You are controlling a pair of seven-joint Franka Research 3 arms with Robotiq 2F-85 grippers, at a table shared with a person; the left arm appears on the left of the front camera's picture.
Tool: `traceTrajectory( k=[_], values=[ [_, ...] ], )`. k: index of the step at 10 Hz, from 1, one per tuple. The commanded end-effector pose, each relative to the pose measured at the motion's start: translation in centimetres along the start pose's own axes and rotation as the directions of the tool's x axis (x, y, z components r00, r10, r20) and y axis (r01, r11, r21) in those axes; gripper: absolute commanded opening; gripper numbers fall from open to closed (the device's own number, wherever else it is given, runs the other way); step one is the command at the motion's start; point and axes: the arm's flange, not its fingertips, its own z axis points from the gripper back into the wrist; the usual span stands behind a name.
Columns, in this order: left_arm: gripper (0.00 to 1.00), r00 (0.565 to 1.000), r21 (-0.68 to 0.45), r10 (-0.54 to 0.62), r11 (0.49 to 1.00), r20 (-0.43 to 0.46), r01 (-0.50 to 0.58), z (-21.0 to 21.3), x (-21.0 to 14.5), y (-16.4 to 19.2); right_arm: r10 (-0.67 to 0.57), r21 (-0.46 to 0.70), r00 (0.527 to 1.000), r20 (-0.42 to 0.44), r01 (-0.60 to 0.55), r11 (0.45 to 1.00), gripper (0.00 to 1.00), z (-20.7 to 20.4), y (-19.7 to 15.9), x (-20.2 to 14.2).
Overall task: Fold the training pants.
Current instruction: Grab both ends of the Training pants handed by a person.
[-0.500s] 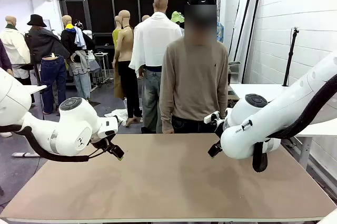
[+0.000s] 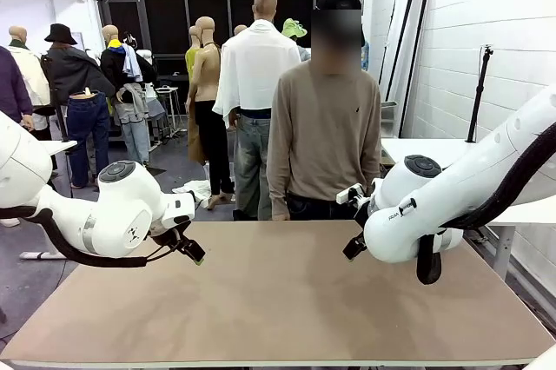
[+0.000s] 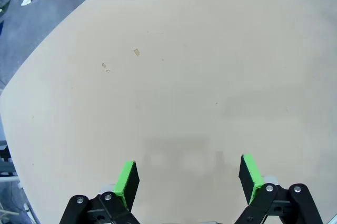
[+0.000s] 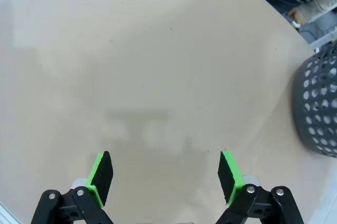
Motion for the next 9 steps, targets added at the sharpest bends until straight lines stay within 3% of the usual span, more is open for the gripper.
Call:
traceTrajectory(
  k=[1, 9],
  values=[
    [1.0, 1.0, 0.0, 0.001, 1.0, 0.0, -0.001, 0.0, -0.02, 0.07, 0.0, 0.0, 1.0, 0.0, 0.0, 1.0, 1.0, 0.0, -0.01, 0.0],
    [1.0, 1.0, 0.0, 0.001, 1.0, 0.0, -0.001, 0.0, -0.02, 0.07, 0.0, 0.0, 1.0, 0.0, 0.0, 1.0, 1.0, 0.0, -0.01, 0.0]
  ],
)
